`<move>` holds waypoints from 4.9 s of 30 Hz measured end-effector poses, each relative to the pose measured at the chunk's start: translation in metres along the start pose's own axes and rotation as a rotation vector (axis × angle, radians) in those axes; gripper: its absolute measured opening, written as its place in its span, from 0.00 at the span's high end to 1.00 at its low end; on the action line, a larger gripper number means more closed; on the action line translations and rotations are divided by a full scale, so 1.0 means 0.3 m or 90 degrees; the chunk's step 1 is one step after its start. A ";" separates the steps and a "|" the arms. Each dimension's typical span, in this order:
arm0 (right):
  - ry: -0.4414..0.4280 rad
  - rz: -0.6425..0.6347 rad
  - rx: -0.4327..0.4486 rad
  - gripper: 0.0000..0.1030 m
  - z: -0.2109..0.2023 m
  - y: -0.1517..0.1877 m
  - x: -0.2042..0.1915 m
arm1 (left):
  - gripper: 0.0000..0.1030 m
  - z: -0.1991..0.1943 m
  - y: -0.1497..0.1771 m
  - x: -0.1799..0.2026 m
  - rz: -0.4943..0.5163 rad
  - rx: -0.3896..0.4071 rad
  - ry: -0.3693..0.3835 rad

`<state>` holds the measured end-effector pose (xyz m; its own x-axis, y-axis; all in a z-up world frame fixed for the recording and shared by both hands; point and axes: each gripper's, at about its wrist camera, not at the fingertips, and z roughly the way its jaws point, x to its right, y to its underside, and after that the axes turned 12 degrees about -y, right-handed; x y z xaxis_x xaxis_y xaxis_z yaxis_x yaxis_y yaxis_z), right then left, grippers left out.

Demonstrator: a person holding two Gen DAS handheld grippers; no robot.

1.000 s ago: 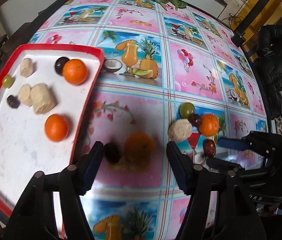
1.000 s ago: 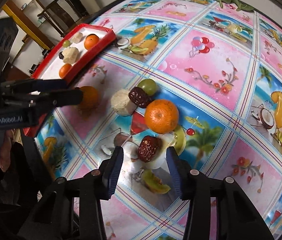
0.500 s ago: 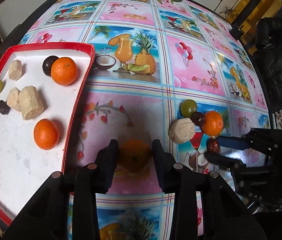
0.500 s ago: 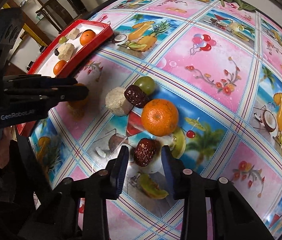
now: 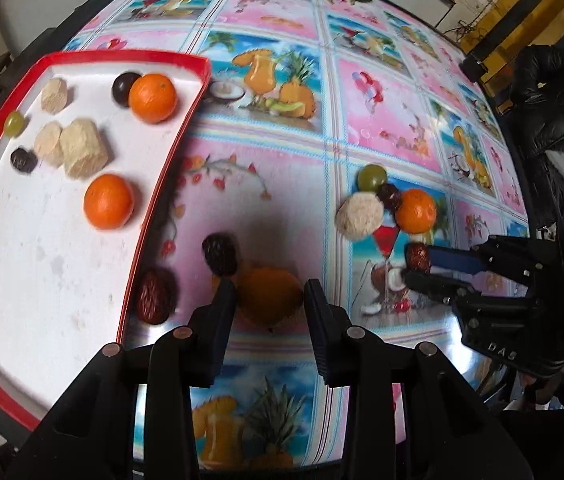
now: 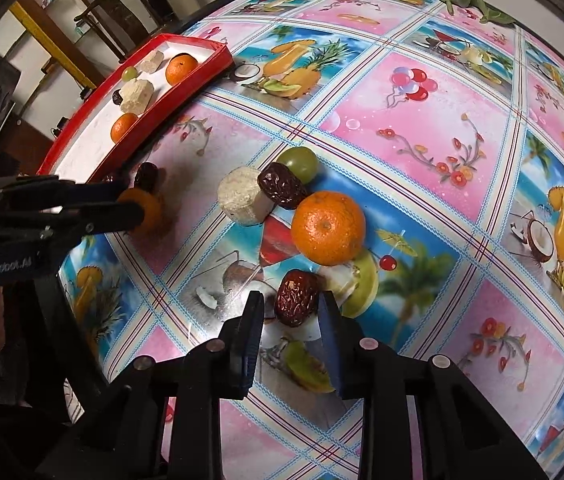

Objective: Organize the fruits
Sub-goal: 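Grasp an orange with the left tool while the right tool grasps a red date, then carry the orange and red date into the tray and open both tools, then move both open tools out of the tray toward the loose fruits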

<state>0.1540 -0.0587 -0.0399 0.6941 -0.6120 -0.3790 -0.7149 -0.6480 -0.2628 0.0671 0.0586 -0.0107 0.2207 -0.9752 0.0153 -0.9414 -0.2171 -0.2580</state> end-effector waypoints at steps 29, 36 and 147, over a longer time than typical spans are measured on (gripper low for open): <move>-0.052 -0.079 0.012 0.79 -0.004 -0.045 -0.174 | 0.67 -0.079 0.059 -0.100 -0.051 -0.018 -0.005; -0.057 -0.093 0.020 0.79 -0.013 -0.074 -0.208 | 0.67 -0.112 0.066 -0.137 -0.055 -0.002 -0.029; -0.081 -0.154 0.033 0.47 0.093 -0.325 -0.382 | 0.32 -0.047 -0.111 -0.529 -0.146 0.054 -0.133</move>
<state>0.1419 0.0873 0.0043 0.8309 -0.3785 -0.4077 -0.5358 -0.7420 -0.4030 0.0599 0.2201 0.0091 0.4806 -0.8696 -0.1134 -0.8383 -0.4176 -0.3505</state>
